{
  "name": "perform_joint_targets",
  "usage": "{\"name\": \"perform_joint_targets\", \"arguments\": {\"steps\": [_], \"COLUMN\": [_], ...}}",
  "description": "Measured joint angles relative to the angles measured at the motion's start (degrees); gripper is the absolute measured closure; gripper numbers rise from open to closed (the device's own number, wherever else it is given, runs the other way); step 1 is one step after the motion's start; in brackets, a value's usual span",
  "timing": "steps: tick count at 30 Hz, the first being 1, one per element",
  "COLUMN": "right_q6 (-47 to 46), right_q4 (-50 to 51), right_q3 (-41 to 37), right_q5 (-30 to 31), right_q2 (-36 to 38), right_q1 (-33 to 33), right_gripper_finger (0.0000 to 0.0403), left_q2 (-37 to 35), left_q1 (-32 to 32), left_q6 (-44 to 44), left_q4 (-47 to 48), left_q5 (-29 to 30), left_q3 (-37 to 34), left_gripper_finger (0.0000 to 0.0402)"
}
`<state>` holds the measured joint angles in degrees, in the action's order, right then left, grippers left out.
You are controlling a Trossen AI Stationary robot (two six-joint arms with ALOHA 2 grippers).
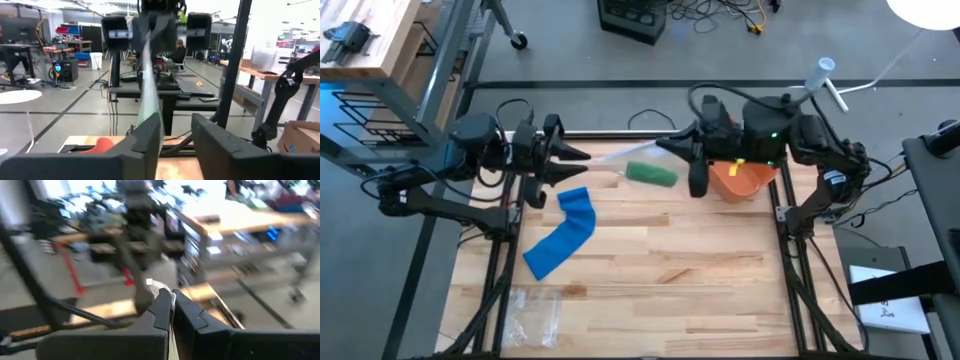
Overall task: Roll bandage
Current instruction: Put the transparent zip bag with the green rolled bandage into the orange bin
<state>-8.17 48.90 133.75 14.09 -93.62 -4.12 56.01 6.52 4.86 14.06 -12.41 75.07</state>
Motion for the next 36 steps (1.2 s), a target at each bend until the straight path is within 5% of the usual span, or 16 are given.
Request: {"name": "perform_joint_targets", "arguments": {"steps": [7,13,25,36], "right_q6": [-15.18,-47.7,-62.54,-54.64], "right_q4": [17.74,41.05,40.76,41.08], "right_q3": [0.11,-0.18,-6.9,-9.64], "right_q5": [19.44,36.29,36.81,35.58], "right_q2": [0.26,-2.52,-5.9,-6.11], "right_q1": [0.02,0.22,7.85,17.51], "right_gripper_finger": [0.0401,0.0401,0.0401,0.0401], "left_q2": [-2.85,-4.69,-5.05,-5.6], "left_q1": [0.02,0.02,0.0,0.0], "left_q6": [0.15,0.15,2.46,6.84], "left_q4": [0.86,0.81,1.46,3.76], "left_q5": [4.9,4.9,3.77,2.4], "left_q3": [0.0,0.0,0.0,-0.05], "left_gripper_finger": [0.0226,0.0196,0.0219,0.0245]}}
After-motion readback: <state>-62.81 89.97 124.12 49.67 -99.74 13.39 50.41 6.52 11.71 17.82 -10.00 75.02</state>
